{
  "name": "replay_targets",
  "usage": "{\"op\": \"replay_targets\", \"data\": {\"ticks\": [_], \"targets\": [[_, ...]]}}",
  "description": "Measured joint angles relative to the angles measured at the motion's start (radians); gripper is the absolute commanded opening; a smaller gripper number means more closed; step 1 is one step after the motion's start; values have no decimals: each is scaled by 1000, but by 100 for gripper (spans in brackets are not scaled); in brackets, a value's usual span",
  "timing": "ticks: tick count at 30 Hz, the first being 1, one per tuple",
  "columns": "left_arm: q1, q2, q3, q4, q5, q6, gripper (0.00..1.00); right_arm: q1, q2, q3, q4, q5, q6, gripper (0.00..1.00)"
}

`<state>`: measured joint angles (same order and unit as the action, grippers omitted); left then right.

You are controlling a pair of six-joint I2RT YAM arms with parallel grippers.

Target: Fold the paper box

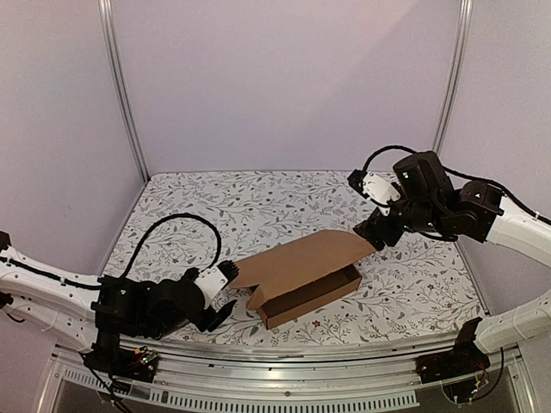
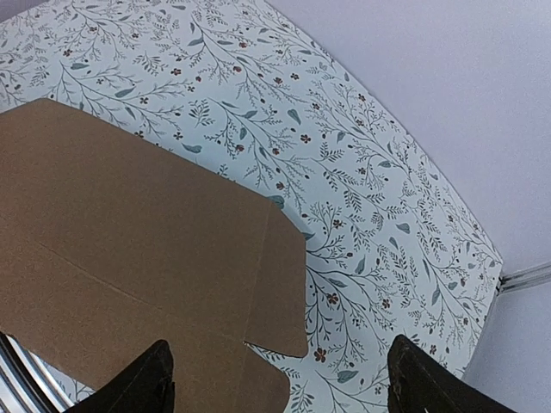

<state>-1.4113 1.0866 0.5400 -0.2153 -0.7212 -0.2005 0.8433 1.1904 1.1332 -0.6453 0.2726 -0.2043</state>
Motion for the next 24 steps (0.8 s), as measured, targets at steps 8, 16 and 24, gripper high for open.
{"op": "replay_targets", "data": {"ticks": [8, 16, 24], "targets": [[-32, 9, 28, 70, -50, 144, 51, 0, -61, -30, 11, -14, 29, 84], [-35, 13, 51, 71, 3, 187, 34, 0, -62, -34, 19, -21, 43, 85], [-35, 13, 51, 68, 33, 189, 29, 0, -64, -34, 19, -22, 47, 85]]}}
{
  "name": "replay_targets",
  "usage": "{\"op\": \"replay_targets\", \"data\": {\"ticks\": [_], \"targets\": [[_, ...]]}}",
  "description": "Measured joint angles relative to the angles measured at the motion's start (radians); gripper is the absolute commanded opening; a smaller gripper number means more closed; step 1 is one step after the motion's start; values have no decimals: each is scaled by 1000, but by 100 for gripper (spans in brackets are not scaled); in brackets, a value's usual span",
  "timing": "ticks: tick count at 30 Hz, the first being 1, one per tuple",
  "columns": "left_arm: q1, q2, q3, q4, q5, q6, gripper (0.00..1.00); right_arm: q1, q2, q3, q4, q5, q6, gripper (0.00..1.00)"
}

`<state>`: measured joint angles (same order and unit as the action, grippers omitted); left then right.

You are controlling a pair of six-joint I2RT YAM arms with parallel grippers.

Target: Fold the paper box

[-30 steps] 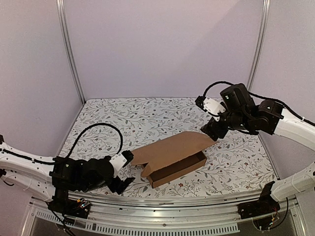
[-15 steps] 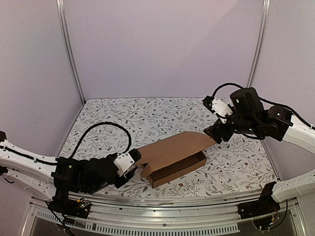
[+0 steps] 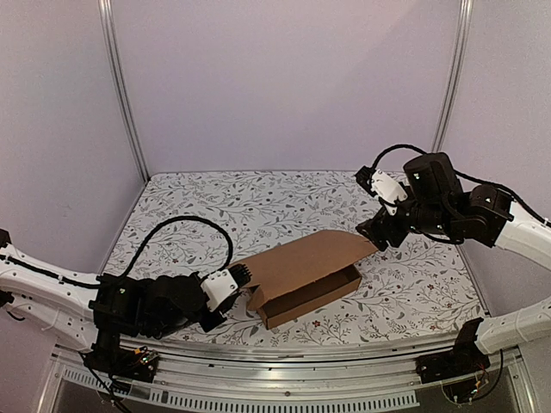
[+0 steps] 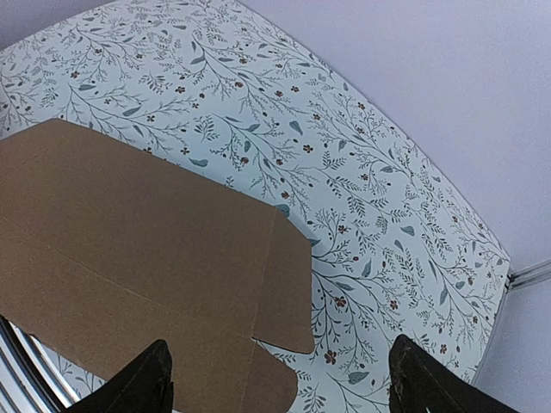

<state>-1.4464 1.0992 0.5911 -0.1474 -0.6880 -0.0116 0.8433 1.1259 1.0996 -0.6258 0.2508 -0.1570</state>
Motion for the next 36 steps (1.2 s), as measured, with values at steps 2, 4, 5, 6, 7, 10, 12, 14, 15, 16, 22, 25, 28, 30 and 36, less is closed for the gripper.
{"op": "replay_targets", "data": {"ticks": [2, 4, 5, 6, 7, 10, 12, 14, 15, 16, 22, 25, 28, 30, 36], "targets": [[0, 0, 0, 0, 1, 0, 28, 0, -3, 0, 0, 0, 0, 85], [0, 2, 0, 0, 1, 1, 28, 0, -8, 0, 0, 0, 2, 85], [0, 3, 0, 0, 0, 1, 27, 0, -11, 0, 0, -1, 2, 85], [0, 6, 0, 0, 0, 2, 27, 0, -13, 0, 0, -1, 3, 85], [0, 12, 0, 1, 0, 2, 27, 0, -16, 0, 0, -1, 4, 85], [0, 35, 0, 2, -2, 10, 25, 0, -20, 0, 0, -2, 4, 85], [0, 49, 0, 3, -3, 19, 23, 0, -20, 0, -1, -2, 4, 85], [0, 65, 0, 6, -6, 27, 22, 0, -20, 0, -2, -2, 5, 85], [0, 71, 0, 6, -8, 31, 21, 0, -21, 0, -2, -2, 5, 85], [0, 76, 0, 8, -9, 35, 20, 0, -21, 0, -2, -2, 7, 86], [7, 79, 0, 26, -19, 53, 12, 0, -22, 0, -2, -2, 12, 86], [10, 79, 0, 35, -29, 63, 4, 0, -22, 0, -2, -2, 14, 86], [14, 80, 0, 42, -43, 75, 0, 0, -23, 0, -2, -1, 18, 86], [14, 80, 1, 47, -51, 83, 0, 0, -25, 0, -2, 2, 19, 86], [18, 71, 1, 52, -49, 102, 0, -1, -48, 0, -2, 47, 13, 90]]}}
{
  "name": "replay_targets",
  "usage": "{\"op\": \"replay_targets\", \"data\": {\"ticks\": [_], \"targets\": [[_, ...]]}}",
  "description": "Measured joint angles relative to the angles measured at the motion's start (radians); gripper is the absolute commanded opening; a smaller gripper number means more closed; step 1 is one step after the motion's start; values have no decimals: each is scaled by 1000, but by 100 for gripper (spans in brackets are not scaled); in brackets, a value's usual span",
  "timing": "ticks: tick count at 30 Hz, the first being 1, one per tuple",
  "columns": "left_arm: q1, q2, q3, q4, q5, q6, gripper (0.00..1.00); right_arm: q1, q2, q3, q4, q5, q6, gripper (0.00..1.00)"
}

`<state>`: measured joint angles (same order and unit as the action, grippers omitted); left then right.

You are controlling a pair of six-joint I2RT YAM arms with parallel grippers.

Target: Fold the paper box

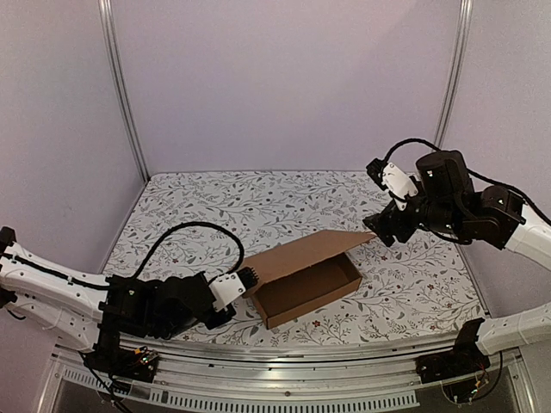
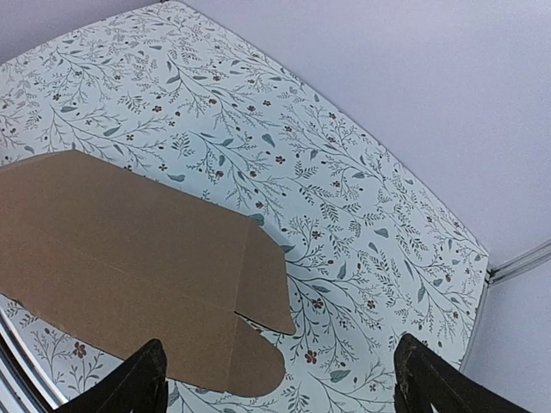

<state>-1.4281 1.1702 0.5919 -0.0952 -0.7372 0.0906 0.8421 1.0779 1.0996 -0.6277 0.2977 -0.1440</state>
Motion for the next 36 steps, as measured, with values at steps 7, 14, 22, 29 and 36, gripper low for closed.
{"op": "replay_targets", "data": {"ticks": [7, 14, 22, 29, 36], "targets": [[32, -77, 0, -7, 30, 11, 0, -104, -64, -6, 16, 5, -21, 90], [75, -130, -4, -10, 60, 7, 0, -205, -83, -110, 105, -66, -1, 89], [146, -192, -25, -20, 115, -3, 0, -295, -115, -269, 193, -139, 89, 85], [214, -258, -59, -12, 187, -10, 0, -302, -179, -384, 270, -246, 182, 80], [258, -294, -82, 6, 270, -14, 0, -302, -175, -458, 354, -402, 218, 72]]}}
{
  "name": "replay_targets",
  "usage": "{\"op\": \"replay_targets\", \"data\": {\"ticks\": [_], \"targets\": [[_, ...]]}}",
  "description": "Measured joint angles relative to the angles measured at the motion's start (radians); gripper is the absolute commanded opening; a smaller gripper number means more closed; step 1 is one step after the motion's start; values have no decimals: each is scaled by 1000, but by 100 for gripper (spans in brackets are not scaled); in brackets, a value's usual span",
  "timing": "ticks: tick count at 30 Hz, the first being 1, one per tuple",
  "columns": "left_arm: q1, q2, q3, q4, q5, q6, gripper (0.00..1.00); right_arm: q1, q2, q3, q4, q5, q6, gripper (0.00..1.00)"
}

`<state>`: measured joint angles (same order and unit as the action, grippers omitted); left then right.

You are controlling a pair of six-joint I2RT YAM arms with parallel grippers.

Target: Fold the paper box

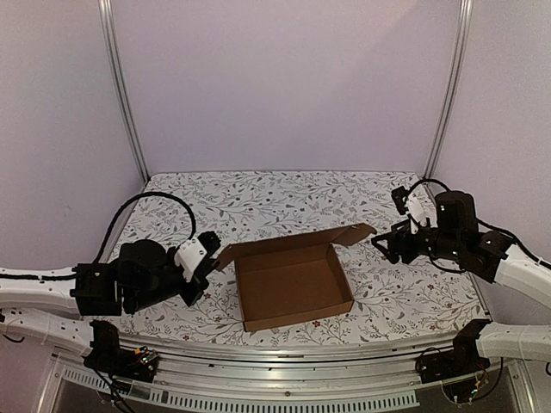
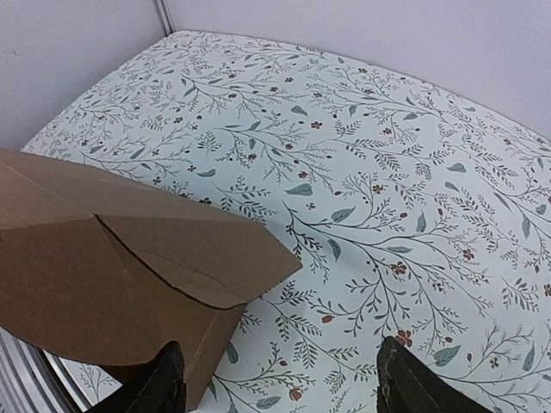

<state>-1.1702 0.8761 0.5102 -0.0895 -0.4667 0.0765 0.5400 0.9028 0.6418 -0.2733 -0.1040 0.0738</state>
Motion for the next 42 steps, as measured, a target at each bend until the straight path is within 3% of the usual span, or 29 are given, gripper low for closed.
{"op": "replay_targets", "data": {"ticks": [11, 20, 25, 31, 40, 42], "targets": [[5, 1, 0, 1, 42, -3, 0, -2, 129, -24, 207, -167, -60, 68], [5, 1, 0, 1, 41, -6, 0, -2, 160, -24, 247, -239, -130, 56], [9, 8, 1, 1, 37, -19, 0, -2, 159, -27, 254, -251, -131, 45], [11, 33, 3, 1, 37, -34, 0, -3, 135, -56, 256, -249, -116, 19], [17, 34, 24, -2, 41, -58, 0, -3, 89, -75, 258, -248, -111, 0], [17, 34, 34, -3, 47, -69, 0, -1, 83, -77, 265, -253, -110, 0]]}}
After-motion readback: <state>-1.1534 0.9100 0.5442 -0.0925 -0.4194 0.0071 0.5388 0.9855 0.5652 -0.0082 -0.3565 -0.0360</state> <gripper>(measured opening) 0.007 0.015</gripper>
